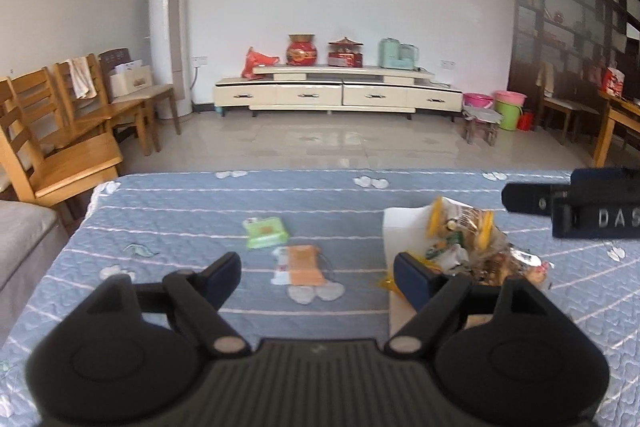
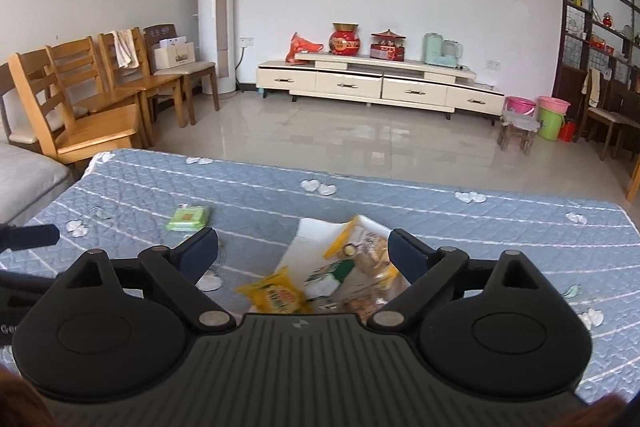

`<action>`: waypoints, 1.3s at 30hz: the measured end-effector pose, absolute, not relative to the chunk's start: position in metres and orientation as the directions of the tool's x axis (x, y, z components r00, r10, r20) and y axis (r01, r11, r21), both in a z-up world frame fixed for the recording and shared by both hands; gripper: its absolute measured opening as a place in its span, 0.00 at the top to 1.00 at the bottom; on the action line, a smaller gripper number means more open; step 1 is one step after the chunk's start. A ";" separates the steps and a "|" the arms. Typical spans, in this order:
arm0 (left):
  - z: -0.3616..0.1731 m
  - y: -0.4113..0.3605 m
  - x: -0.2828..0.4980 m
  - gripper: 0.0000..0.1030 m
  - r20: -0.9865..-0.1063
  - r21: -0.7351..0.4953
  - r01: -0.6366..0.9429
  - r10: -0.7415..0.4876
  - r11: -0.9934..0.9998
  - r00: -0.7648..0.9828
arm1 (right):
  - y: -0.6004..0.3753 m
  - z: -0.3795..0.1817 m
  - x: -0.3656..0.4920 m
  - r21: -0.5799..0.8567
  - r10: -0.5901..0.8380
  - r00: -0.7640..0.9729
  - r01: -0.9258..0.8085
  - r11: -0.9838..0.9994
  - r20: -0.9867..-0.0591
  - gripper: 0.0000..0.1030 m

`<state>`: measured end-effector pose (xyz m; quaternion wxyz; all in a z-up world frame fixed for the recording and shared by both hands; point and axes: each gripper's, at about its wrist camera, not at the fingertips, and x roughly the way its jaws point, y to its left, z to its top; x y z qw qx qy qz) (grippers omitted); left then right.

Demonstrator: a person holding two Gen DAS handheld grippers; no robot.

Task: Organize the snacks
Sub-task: 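Move both open tools from the tray back to the remaining snacks, then grasp the green square pack with the left tool while the right tool grasps the brown biscuit pack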

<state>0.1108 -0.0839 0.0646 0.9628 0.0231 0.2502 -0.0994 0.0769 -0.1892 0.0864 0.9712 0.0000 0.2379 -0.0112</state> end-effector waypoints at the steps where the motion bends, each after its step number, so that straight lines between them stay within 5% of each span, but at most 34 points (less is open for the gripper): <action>1: 0.064 -0.081 0.113 0.19 -0.486 -0.006 0.195 -0.173 0.981 0.857 | -0.185 0.085 0.078 -0.005 -0.016 0.886 0.016 1.000 -0.464 0.00; 18: 0.036 -0.021 0.151 0.18 -0.526 -0.010 0.083 -0.076 0.997 0.847 | -0.141 0.057 0.120 0.033 0.065 0.853 -0.056 0.998 -0.517 0.00; 25: 0.021 -0.029 0.220 0.09 -0.576 -0.030 0.087 -0.089 0.996 0.812 | -0.136 0.049 0.123 0.029 0.084 0.850 -0.081 0.996 -0.520 0.00; 39: -0.041 -0.077 0.364 0.08 -0.730 0.023 0.085 -0.041 0.996 0.682 | -0.148 0.034 0.143 0.065 0.123 0.840 -0.105 0.992 -0.528 0.00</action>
